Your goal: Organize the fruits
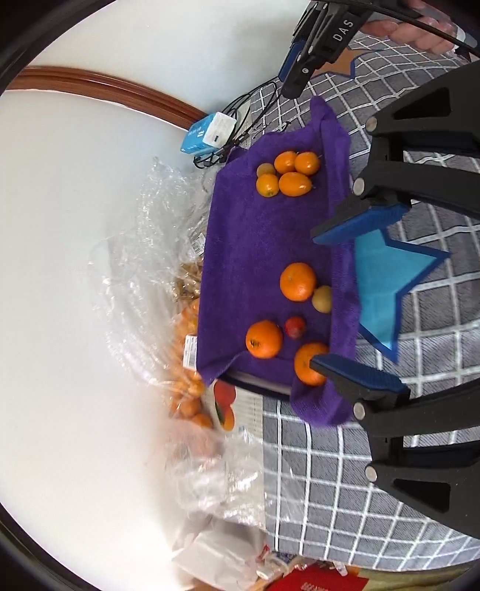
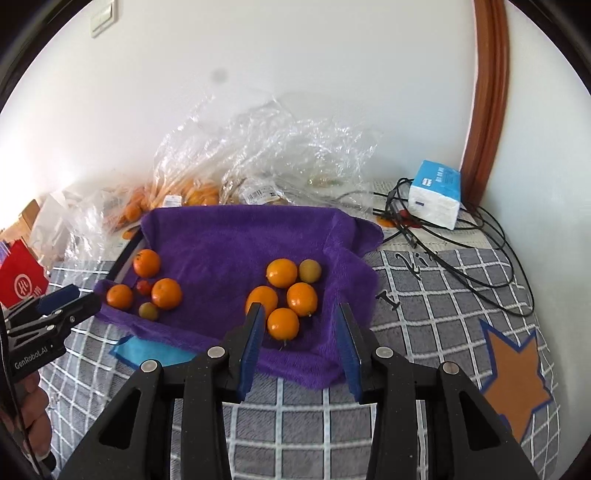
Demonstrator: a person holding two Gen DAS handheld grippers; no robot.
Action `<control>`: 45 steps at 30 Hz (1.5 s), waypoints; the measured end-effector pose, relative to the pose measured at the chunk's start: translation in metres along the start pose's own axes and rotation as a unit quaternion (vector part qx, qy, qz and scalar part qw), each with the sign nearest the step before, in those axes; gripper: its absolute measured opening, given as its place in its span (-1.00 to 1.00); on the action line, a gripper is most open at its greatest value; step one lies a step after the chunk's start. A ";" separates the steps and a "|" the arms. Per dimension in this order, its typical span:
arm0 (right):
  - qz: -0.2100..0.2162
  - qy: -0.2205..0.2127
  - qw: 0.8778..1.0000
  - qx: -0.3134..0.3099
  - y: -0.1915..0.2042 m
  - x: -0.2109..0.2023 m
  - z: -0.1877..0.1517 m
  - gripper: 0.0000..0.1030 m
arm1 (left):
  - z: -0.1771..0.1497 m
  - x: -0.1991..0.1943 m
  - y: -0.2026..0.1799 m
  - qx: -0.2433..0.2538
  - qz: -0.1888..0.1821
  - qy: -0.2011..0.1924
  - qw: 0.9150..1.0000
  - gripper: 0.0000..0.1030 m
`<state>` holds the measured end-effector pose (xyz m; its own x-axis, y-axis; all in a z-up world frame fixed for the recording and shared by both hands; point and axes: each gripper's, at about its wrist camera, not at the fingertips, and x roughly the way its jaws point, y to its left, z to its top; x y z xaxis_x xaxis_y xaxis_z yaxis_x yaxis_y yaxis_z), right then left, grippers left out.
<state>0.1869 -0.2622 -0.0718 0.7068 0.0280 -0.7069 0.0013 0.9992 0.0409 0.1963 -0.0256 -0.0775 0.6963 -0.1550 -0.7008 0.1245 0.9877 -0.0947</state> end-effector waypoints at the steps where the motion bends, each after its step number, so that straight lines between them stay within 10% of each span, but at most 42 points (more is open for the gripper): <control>1: 0.001 -0.001 1.000 0.004 0.001 -0.008 -0.002 -0.21 | -0.003 -0.010 0.001 0.000 0.002 -0.007 1.000 0.28; 10: -0.015 -0.017 1.000 0.015 0.005 -0.080 -0.031 -0.10 | -0.036 -0.087 -0.007 -0.003 0.012 -0.059 0.998 0.61; 14: -0.020 -0.047 0.999 0.007 0.007 -0.112 -0.051 0.51 | -0.051 -0.110 -0.013 -0.003 0.016 -0.072 0.997 0.71; 20: -0.025 -0.089 0.996 0.002 0.009 -0.150 -0.074 0.86 | -0.067 -0.136 -0.024 0.014 0.017 -0.085 0.996 0.97; 45: -0.040 -0.087 0.995 0.014 0.003 -0.164 -0.096 0.88 | -0.082 -0.160 -0.036 0.022 0.024 -0.093 0.995 0.99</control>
<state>0.0034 -0.2605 -0.0238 0.8157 -0.0593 -0.5754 0.0805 0.9967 0.0114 0.0226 -0.0348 -0.0194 0.8205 -0.1139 -0.5602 0.1165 0.9927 -0.0312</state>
